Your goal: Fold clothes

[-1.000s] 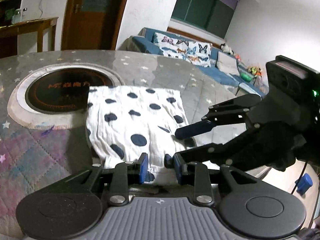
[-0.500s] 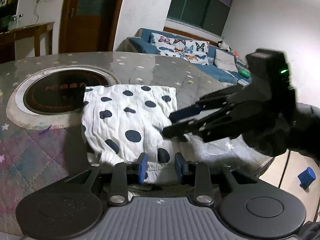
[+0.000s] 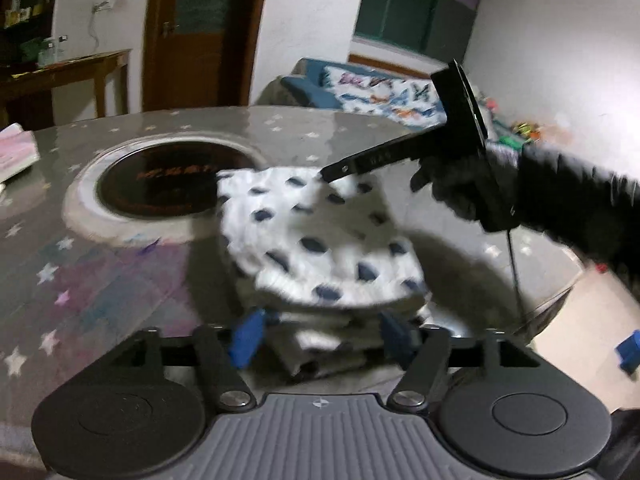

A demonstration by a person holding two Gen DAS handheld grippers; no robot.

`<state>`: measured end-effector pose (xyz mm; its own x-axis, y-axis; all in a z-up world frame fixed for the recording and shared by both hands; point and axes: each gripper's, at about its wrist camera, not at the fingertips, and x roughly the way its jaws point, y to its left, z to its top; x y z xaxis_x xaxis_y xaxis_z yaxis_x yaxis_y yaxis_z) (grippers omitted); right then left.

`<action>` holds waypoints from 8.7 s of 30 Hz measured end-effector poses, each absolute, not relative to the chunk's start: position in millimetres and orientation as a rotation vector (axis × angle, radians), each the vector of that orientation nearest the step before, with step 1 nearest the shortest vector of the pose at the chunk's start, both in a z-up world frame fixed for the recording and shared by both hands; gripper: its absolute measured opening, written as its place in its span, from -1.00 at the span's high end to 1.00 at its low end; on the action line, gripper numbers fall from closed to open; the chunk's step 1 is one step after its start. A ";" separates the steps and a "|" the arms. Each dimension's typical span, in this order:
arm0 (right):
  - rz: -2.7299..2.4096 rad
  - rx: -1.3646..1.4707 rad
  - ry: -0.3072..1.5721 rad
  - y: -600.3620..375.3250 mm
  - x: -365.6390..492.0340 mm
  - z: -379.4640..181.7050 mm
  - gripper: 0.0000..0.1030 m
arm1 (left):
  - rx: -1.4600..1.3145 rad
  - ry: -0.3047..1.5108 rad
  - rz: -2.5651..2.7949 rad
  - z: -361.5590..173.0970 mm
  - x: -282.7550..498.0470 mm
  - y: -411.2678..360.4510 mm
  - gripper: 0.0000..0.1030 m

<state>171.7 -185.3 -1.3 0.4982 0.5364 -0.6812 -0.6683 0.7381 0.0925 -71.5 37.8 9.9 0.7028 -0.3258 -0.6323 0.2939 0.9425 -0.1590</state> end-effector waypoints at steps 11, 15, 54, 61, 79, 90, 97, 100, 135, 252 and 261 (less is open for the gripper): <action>0.712 -0.231 0.780 -194.4 168.1 -2.3 0.06 | 0.058 0.747 -0.281 -10.8 -66.3 39.9 -0.62; 0.698 -0.214 0.778 -196.2 170.4 -2.6 0.04 | 0.104 0.741 -0.228 -16.3 -63.3 42.0 -0.62; 0.575 -0.249 0.654 -246.8 27.6 24.1 -0.06 | -0.034 0.676 -0.107 7.6 52.1 78.3 -0.45; 0.835 -0.476 0.561 -164.9 -2.3 28.8 -0.06 | -0.118 0.705 -0.159 18.3 54.5 63.3 -0.48; 0.902 -0.893 0.421 -82.0 -32.2 -14.1 0.17 | -0.453 0.864 -0.178 6.2 64.3 71.5 -0.82; 0.872 -0.591 0.440 -111.1 -16.6 16.6 0.52 | -0.796 0.922 -0.191 -16.6 60.9 84.7 -0.87; 0.876 -0.502 0.442 -122.8 -13.8 25.7 0.53 | -0.954 0.921 -0.214 -25.8 62.3 85.5 -0.86; 0.884 -0.482 0.436 -128.3 -16.3 26.9 0.53 | -0.996 0.918 -0.227 -30.7 65.9 84.0 -0.70; 0.576 -0.133 0.711 -224.4 143.0 -0.7 0.34 | -0.991 0.914 -0.242 -47.5 65.1 94.9 0.31; 0.224 0.001 0.568 -382.3 39.5 -20.0 -0.80 | -0.111 0.786 -0.280 13.0 112.6 -112.7 -0.77; 0.195 0.055 0.525 -375.6 25.3 -12.5 -1.00 | -0.087 0.749 -0.303 18.3 91.3 -109.5 -0.96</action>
<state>25.3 -375.6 -12.5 0.8473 0.1989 -0.4925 -0.1709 0.9800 0.1018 91.3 -109.5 18.3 0.6914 -0.3013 -0.6566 0.2397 0.9531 -0.1850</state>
